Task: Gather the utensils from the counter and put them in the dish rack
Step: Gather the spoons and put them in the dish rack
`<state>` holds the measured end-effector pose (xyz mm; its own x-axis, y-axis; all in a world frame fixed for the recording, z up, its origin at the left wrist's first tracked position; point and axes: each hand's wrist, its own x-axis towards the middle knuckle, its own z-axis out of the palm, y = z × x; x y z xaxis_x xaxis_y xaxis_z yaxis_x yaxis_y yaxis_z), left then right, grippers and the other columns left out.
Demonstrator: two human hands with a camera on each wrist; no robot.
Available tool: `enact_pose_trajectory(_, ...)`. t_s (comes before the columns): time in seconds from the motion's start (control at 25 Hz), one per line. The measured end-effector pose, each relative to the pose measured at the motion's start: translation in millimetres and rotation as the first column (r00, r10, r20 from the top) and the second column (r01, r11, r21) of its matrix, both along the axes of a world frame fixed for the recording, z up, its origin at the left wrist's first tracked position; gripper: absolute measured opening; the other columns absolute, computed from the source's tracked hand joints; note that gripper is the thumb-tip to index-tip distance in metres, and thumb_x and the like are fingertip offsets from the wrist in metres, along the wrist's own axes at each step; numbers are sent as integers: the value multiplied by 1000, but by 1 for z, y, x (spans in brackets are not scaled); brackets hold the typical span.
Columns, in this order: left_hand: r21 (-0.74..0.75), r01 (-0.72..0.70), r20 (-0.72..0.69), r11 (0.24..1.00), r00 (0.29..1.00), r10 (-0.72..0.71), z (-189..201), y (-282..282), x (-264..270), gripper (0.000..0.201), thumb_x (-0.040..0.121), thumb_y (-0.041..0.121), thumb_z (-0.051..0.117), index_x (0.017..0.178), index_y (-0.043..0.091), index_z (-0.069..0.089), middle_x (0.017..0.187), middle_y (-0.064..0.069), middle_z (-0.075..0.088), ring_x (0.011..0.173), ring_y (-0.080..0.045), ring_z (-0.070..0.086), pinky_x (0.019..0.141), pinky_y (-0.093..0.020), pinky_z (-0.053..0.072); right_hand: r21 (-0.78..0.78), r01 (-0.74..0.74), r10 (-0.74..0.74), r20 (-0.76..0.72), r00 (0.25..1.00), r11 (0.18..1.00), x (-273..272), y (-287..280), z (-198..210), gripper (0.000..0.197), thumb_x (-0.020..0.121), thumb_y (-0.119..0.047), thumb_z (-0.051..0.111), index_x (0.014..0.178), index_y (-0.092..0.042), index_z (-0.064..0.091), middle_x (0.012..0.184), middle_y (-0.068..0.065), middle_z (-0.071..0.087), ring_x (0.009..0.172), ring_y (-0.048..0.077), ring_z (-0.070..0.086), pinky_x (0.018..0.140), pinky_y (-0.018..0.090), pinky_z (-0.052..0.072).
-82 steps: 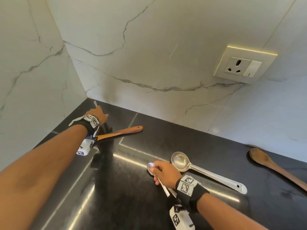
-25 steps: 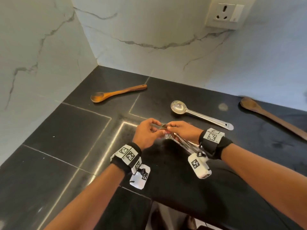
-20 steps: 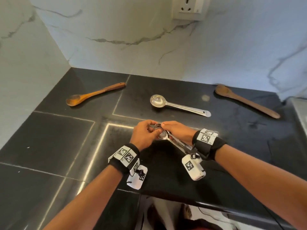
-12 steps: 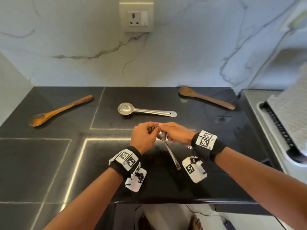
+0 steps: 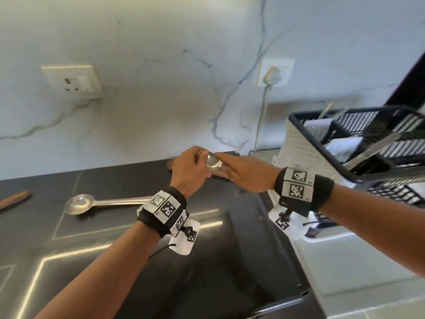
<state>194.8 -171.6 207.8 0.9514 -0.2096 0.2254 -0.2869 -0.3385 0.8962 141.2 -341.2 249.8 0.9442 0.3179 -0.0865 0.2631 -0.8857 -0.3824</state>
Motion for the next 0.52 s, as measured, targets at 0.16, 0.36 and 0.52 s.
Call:
enact_pose_trajectory(0.16, -184, 115, -53, 976, 991, -127, 35, -95, 4, 13, 98, 26, 53, 101, 20, 64, 77, -4, 72, 67, -19, 71, 63, -34, 56, -308, 96, -56, 135, 989, 947, 4, -102, 65, 41, 102, -19, 42, 140, -31, 42, 98, -6, 58, 85, 21, 57, 82, 43, 51)
enact_pose_trajectory(0.36, 68, 339, 69, 938, 937, -343, 53, -184, -4, 37, 93, 38, 61, 127, 23, 59, 121, -1, 62, 108, -13, 60, 91, -28, 48, -555, 268, -211, 165, 963, 787, 21, -238, 112, 35, 103, -21, 43, 135, -35, 43, 98, 2, 66, 84, 22, 63, 78, 43, 55)
enact_pose_trajectory(0.52, 329, 444, 150, 834, 847, -510, 45, -224, -8, 49, 89, 51, 61, 133, 30, 57, 145, 4, 48, 135, -12, 39, 113, -34, 30, -607, 298, -285, 121, 951, 737, 40, -298, 120, 34, 105, -27, 36, 137, -29, 45, 120, 8, 64, 97, 26, 57, 87, 41, 48)
